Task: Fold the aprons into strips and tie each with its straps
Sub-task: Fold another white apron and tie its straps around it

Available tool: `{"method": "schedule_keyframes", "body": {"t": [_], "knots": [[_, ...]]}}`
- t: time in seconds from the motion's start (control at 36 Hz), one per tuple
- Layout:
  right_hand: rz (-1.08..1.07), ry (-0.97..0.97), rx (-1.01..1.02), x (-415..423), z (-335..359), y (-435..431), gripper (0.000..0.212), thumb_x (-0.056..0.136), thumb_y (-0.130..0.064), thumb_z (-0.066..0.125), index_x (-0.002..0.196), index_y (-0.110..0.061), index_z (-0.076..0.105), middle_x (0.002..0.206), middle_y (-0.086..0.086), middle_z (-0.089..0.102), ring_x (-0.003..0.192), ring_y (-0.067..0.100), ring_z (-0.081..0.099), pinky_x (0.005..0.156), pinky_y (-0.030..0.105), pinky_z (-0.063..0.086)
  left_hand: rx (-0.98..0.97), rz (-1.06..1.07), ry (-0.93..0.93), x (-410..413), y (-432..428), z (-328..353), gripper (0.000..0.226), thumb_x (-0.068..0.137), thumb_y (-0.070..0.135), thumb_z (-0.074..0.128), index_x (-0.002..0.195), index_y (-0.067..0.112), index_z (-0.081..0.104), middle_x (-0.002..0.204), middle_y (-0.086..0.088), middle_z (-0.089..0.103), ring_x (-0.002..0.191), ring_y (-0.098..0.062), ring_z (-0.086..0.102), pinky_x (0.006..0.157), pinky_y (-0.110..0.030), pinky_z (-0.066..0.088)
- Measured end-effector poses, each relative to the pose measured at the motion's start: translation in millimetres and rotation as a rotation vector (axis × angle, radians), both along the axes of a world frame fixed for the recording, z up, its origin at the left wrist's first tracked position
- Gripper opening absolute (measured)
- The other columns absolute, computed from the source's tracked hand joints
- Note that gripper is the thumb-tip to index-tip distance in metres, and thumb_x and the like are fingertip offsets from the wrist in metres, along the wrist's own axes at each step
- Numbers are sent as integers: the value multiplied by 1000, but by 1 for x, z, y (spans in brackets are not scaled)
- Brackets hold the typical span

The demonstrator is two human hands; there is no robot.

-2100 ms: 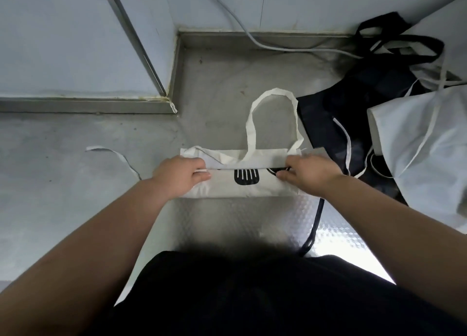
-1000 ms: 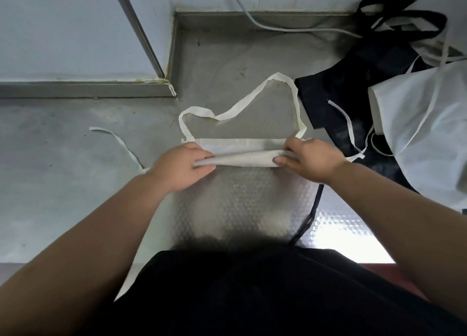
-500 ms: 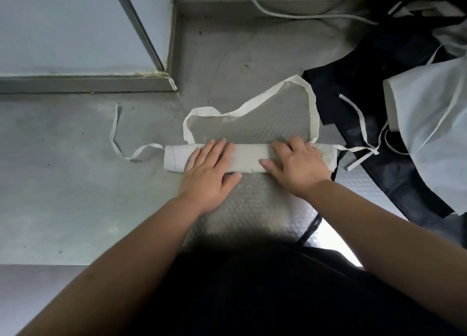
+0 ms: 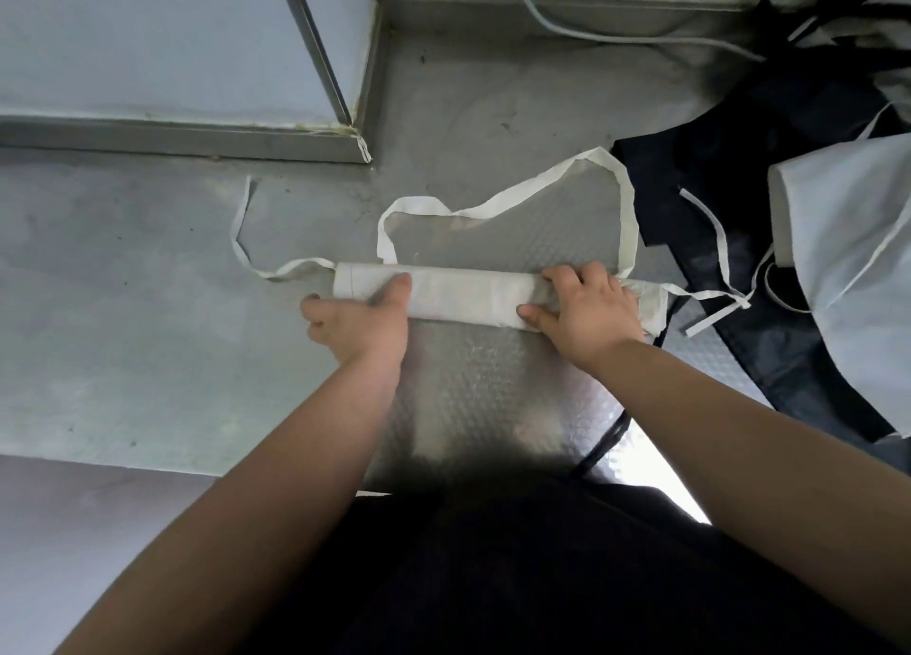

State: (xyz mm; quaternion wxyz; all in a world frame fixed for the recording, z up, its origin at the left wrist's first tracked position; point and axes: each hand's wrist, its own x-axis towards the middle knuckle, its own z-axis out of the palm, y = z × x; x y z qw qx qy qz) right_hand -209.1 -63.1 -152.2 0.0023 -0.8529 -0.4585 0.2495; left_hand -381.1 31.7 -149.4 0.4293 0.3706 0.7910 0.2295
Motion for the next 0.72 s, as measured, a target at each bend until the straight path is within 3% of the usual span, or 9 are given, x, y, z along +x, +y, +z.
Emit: {"method": "schedule_keyframes", "body": {"t": [0.08,0.17,0.25,0.31,0.36,0.53,0.58,0.72], "knots": [[-3,17,15,2,1,1,58,90,-58,46,136,-24,40,132,11,39,124,31,38,108,40,25,-85,154,-46,8,11,2,86,73,37,78,134,8,26,133,-8,42,104,-27,51,82,-31,37],[1,15,23,3,0,1,57,90,-57,46,136,-24,39,132,10,39,124,31,38,107,39,25,-10,114,-141,12,9,0,61,78,23,73,126,10,38,105,3,48,88,-19,49,74,-24,37],[10,-1,28,3,-2,0,57,90,-58,44,135,-24,39,132,10,39,123,31,38,106,39,25,324,-164,-46,8,-1,-6,48,75,9,71,115,15,45,104,-1,54,89,-19,54,78,-25,44],[16,-11,34,2,-4,0,57,90,-58,44,135,-24,39,132,10,39,123,31,38,105,38,26,546,-394,76,3,-7,-15,44,76,1,67,116,5,52,111,-12,56,94,-27,55,77,-19,37],[18,-20,38,1,-4,0,57,90,-58,43,135,-23,39,131,10,39,122,31,39,104,38,26,704,-580,188,-1,-9,-25,39,75,-6,65,112,-2,58,106,-18,60,92,-33,58,74,-15,31],[19,-54,48,2,-8,-1,57,91,-59,41,135,-23,39,130,10,39,122,30,37,102,39,27,1114,-1040,327,3,-11,-36,25,78,0,52,93,3,72,93,-10,72,90,-21,60,85,-27,44],[11,-45,55,1,-8,-1,57,90,-59,42,135,-24,39,130,9,39,123,30,37,102,39,26,1163,-1139,391,6,-11,-37,26,79,2,50,90,4,74,93,-7,73,90,-21,67,87,-26,45],[-17,37,99,2,-6,-4,58,89,-55,50,137,-23,41,132,9,40,124,30,38,104,38,25,1091,-1295,460,1,-11,-39,33,76,4,43,89,9,74,97,-2,74,92,-19,70,74,-26,54]]}}
